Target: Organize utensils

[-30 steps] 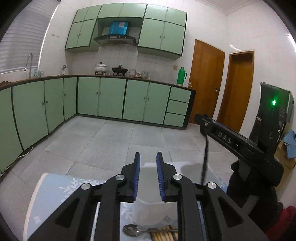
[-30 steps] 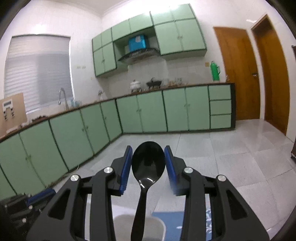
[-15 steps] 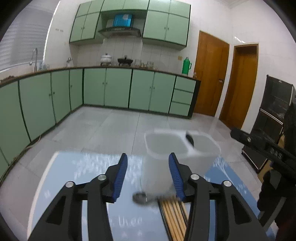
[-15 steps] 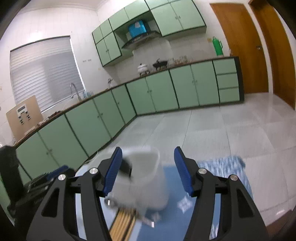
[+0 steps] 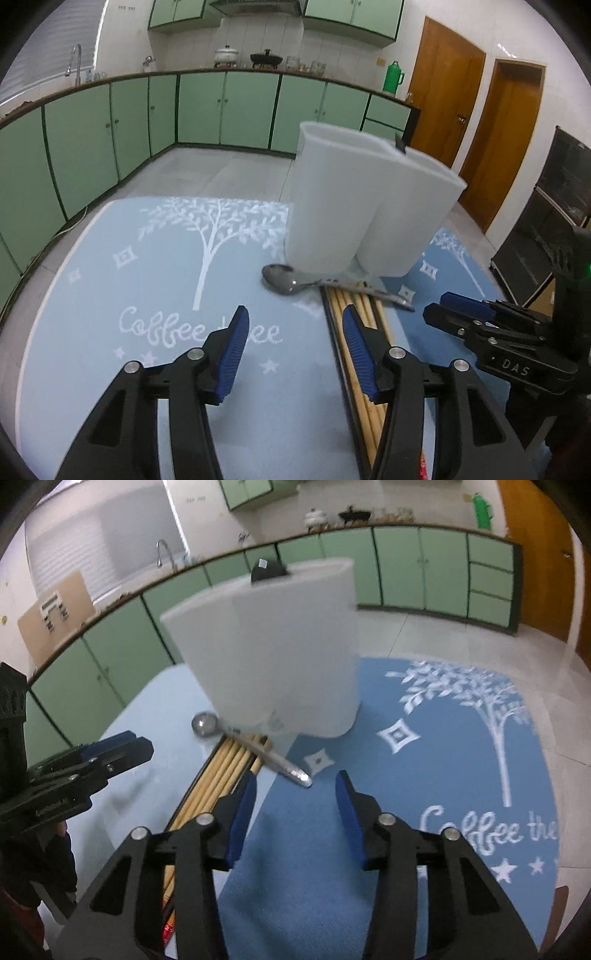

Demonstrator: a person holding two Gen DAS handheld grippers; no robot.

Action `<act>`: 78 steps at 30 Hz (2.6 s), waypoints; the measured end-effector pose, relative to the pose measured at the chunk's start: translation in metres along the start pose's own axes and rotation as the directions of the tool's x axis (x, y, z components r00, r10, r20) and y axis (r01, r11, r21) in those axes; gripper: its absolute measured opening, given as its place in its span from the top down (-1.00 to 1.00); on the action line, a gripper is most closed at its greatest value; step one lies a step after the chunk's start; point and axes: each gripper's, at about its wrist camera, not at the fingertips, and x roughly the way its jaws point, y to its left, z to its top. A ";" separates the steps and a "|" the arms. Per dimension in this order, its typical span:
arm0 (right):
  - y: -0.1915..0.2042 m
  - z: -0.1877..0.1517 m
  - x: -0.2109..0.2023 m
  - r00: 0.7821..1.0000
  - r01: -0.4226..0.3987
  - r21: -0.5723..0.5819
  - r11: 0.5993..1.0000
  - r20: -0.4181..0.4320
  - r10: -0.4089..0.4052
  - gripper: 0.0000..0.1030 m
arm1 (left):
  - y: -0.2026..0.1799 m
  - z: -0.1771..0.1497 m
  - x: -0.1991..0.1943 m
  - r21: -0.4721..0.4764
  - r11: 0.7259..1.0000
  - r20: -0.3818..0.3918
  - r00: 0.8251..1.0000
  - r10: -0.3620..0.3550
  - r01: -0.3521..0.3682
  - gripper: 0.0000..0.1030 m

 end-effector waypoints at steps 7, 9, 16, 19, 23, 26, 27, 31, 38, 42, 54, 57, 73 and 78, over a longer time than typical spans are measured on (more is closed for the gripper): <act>0.004 0.008 0.013 0.998 0.017 -0.025 1.000 -0.056 -0.018 0.40 | 0.004 0.001 0.010 0.009 1.000 -0.022 1.000 0.018 -0.017 -0.07; 0.005 0.011 0.016 0.998 0.022 -0.034 0.999 -0.065 -0.025 0.41 | 0.003 0.003 0.012 0.011 1.000 -0.026 0.999 0.020 -0.019 -0.07; 0.014 0.022 0.028 0.995 0.045 -0.074 0.996 -0.081 -0.051 0.64 | 0.004 0.007 0.018 0.008 1.000 -0.030 0.999 0.016 -0.016 -0.09; 0.021 0.020 0.027 0.996 0.035 -0.092 0.995 -0.083 -0.042 0.80 | 0.004 0.007 0.018 0.008 1.000 -0.032 0.999 0.016 -0.016 -0.10; 0.031 0.013 0.020 0.996 -0.012 -0.093 0.996 -0.085 0.004 0.91 | 0.006 0.004 0.019 0.007 1.000 -0.041 0.999 0.019 -0.019 -0.10; 0.041 0.008 0.010 0.995 -0.059 -0.074 0.996 -0.084 0.053 0.98 | 0.006 0.001 0.015 0.000 1.000 -0.047 0.999 0.011 -0.011 -0.11; 0.045 0.006 0.006 0.994 -0.074 -0.068 0.995 -0.084 0.068 0.98 | 0.006 -0.001 0.014 -0.003 1.000 -0.047 0.999 0.008 -0.009 -0.11; 0.062 0.001 -0.005 0.991 -0.111 -0.055 0.992 -0.083 0.106 0.98 | 0.006 -0.004 0.009 -0.012 1.000 -0.045 0.999 0.000 0.000 -0.12; 0.083 -0.015 -0.015 0.975 -0.196 0.009 0.981 -0.105 0.196 0.96 | 0.013 -0.011 -0.004 -0.022 1.000 -0.051 0.999 0.009 -0.010 -0.12; 0.102 -0.028 -0.014 0.955 -0.253 0.020 0.967 -0.153 0.253 0.89 | 0.022 -0.019 -0.011 -0.040 0.999 -0.059 0.998 0.026 -0.029 -0.12; 0.077 -0.030 -0.045 0.995 -0.061 0.033 0.998 -0.080 0.063 0.88 | 0.006 -0.034 -0.009 -0.013 1.000 -0.115 0.993 0.001 -0.003 -0.15; 0.062 -0.028 -0.045 0.997 0.004 0.037 0.999 -0.073 -0.001 0.88 | -0.003 -0.038 -0.001 0.006 1.000 -0.135 0.991 0.010 -0.010 -0.15; 0.037 -0.039 -0.032 0.988 0.142 0.053 0.989 -0.066 -0.138 0.77 | 0.006 -0.049 -0.008 0.095 0.994 -0.167 0.983 0.074 -0.059 0.16; 0.029 -0.030 -0.033 0.983 0.179 0.055 0.982 -0.054 -0.176 0.55 | 0.002 -0.024 0.002 0.075 0.996 -0.148 0.987 0.068 -0.057 -0.15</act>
